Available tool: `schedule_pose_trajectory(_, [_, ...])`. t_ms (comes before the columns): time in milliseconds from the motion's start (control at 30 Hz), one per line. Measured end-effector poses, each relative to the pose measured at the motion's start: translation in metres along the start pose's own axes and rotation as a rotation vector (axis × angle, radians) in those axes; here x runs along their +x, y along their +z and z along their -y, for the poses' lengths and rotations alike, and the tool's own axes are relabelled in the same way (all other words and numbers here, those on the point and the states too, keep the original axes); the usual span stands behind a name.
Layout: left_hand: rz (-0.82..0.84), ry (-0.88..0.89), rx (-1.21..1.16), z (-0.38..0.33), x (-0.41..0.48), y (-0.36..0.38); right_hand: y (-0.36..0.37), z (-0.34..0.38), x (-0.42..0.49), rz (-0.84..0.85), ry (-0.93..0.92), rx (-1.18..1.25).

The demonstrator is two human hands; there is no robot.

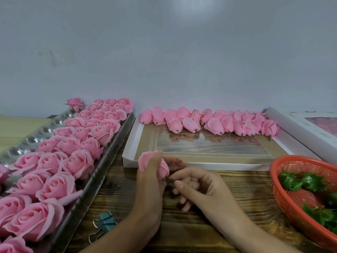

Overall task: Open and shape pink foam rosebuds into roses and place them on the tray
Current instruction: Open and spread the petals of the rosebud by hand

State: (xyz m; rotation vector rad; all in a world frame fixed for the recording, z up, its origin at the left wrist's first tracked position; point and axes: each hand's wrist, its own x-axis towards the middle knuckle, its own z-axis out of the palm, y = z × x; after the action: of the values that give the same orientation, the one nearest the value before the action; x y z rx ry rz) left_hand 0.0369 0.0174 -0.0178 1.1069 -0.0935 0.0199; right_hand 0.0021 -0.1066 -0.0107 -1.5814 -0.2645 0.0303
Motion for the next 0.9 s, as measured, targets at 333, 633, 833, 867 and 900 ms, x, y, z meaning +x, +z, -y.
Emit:
schedule_pose_trajectory(333, [0.039,-0.013,0.069,0.0008,-0.0004,0.0012,0.0019,0.0017,-0.0003,-0.002,0.019,-0.022])
schedule_pose_trajectory(633, [0.057,0.026,0.252,0.0049,-0.0028,0.0035,-0.0011,0.0022,0.0014,-0.029,0.114,0.128])
schedule_pose_trajectory(833, [0.093,0.034,0.286,0.0018,-0.0038,0.0056,-0.0022,0.0031,0.0015,-0.056,0.171,0.223])
schedule_pose_trajectory(867, [0.095,0.035,0.286,0.0014,-0.0039,0.0062,-0.0024,0.0029,0.0017,-0.062,0.177,0.229])
schedule_pose_trajectory(900, [0.097,0.039,0.292,0.001,-0.0041,0.0066,-0.0025,0.0028,0.0018,-0.07,0.182,0.234])
